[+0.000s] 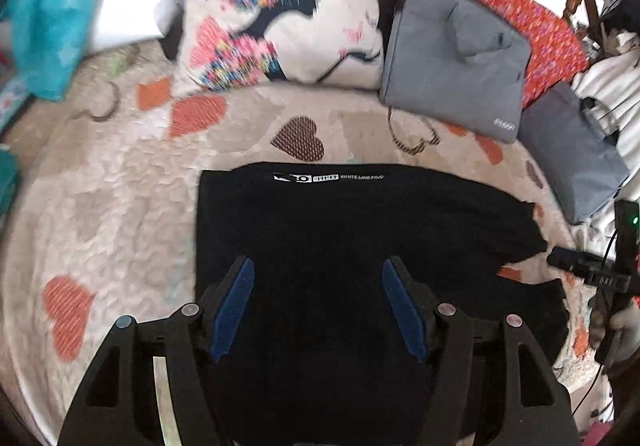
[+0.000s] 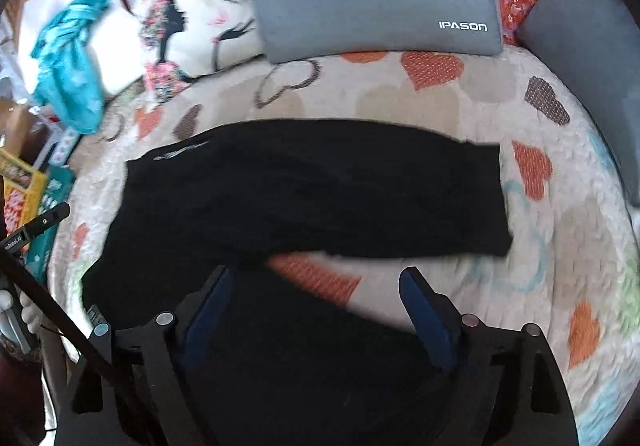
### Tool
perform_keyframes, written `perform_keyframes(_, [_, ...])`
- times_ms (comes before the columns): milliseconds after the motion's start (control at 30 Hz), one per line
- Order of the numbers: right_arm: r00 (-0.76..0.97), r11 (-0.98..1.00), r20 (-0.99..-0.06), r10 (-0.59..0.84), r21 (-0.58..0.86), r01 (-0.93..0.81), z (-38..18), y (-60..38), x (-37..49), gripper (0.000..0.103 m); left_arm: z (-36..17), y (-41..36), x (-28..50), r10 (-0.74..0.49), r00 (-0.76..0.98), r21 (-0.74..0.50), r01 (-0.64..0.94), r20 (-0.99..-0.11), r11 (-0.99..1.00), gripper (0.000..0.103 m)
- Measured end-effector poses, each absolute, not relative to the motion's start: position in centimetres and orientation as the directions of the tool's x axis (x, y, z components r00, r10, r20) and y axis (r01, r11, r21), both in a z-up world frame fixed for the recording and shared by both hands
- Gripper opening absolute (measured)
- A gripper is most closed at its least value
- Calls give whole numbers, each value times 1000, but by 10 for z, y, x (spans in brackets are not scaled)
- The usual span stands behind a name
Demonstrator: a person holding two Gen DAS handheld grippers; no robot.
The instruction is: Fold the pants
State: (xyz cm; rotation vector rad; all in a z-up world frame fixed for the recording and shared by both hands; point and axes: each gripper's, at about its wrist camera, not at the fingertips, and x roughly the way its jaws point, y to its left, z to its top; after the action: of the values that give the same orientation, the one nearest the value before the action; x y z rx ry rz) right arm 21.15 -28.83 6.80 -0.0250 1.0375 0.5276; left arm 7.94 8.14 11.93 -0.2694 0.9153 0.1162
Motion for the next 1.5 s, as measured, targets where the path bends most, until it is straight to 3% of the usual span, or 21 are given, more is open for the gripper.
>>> perform_keyframes(400, [344, 852, -871, 352, 147, -502, 39, -235, 339, 88, 47, 116, 228, -143, 473, -208, -88, -869, 974, 66])
perform_keyframes(667, [326, 828, -869, 373, 153, -539, 27, -223, 369, 91, 29, 127, 269, -153, 448, -193, -45, -881, 980, 66])
perform_keyframes(767, [328, 816, -870, 368, 134, -563, 26, -221, 366, 92, 26, 121, 273, -142, 431, -161, -8, -891, 987, 67])
perform_keyframes(900, [352, 804, -871, 343, 78, -589, 22, -214, 361, 93, 23, 96, 275, -42, 405, -22, 55, -913, 998, 67])
perform_keyframes(967, [364, 807, -872, 328, 58, -588, 21, -210, 357, 92, 24, 88, 276, -33, 401, -8, 63, -916, 998, 49])
perform_keyframes(1033, [378, 811, -872, 311, 36, -584, 23, -210, 352, 75, 28, 79, 277, -40, 402, -8, 81, -915, 997, 7])
perform_keyframes(1067, [374, 804, -868, 327, 47, -593, 27, -210, 348, 66, 29, 76, 277, -31, 401, 2, 81, -916, 997, 2])
perform_keyframes(1100, [361, 799, -867, 344, 68, -598, 28, -211, 346, 40, 31, 72, 276, -18, 406, 17, 83, -914, 996, 2])
perform_keyframes(1133, [346, 799, -870, 352, 87, -595, 30, -212, 343, 25, 32, 71, 276, -17, 409, 18, 81, -912, 997, 2])
perform_keyframes(1200, [330, 797, -870, 366, 110, -593, 31, -215, 339, 10, 35, 72, 275, -32, 418, -6, 64, -908, 998, 2])
perform_keyframes(1500, [328, 816, -849, 413, 185, -548, 45, -229, 306, 7, 72, 79, 224, -131, 495, -135, 28, -859, 990, 2])
